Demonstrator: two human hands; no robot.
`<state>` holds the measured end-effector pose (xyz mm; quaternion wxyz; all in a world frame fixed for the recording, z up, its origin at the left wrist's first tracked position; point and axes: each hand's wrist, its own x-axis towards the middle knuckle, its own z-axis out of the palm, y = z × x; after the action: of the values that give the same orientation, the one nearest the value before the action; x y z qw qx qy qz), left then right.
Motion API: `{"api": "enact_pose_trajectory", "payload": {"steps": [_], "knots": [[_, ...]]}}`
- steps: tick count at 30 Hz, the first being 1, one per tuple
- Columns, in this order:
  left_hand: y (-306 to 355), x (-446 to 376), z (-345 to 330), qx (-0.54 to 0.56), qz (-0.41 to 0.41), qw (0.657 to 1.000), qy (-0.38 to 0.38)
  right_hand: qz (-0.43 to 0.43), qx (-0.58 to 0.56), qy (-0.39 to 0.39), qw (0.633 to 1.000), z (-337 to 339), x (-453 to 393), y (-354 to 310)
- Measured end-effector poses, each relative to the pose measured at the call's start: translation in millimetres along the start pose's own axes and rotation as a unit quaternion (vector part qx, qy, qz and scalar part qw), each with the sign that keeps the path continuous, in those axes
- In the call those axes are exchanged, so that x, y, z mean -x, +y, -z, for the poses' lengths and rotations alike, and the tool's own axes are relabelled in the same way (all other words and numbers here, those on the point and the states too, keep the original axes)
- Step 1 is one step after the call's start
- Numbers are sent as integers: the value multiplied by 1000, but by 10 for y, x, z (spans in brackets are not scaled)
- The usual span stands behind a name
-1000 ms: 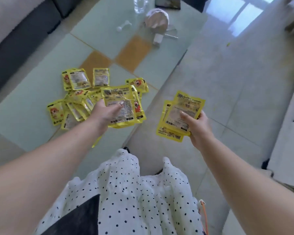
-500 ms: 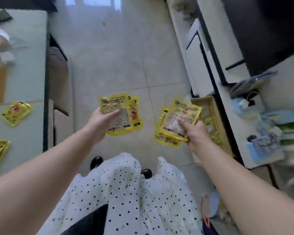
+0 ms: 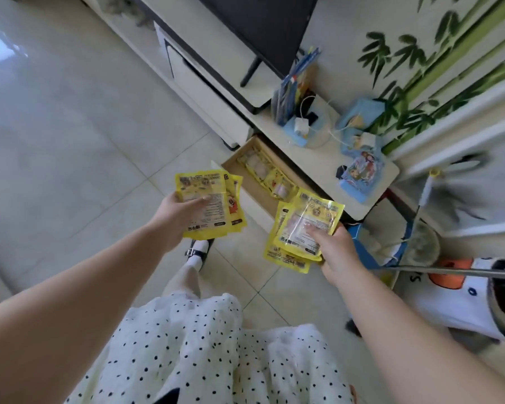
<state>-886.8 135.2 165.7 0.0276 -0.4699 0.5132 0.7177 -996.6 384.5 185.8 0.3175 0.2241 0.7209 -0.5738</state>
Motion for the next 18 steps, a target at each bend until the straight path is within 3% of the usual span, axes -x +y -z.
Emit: {"api": "enact_pose_trajectory", "payload": {"steps": [9,18], "knots": [[678,-1681,-809,-208,-7,974,-84,-36,-80,122,989,-27,-1143,-130],[349,-3345,-1376,-288,-33,948,-133,-54,-198,122,971,-431,-2684,427]]}}
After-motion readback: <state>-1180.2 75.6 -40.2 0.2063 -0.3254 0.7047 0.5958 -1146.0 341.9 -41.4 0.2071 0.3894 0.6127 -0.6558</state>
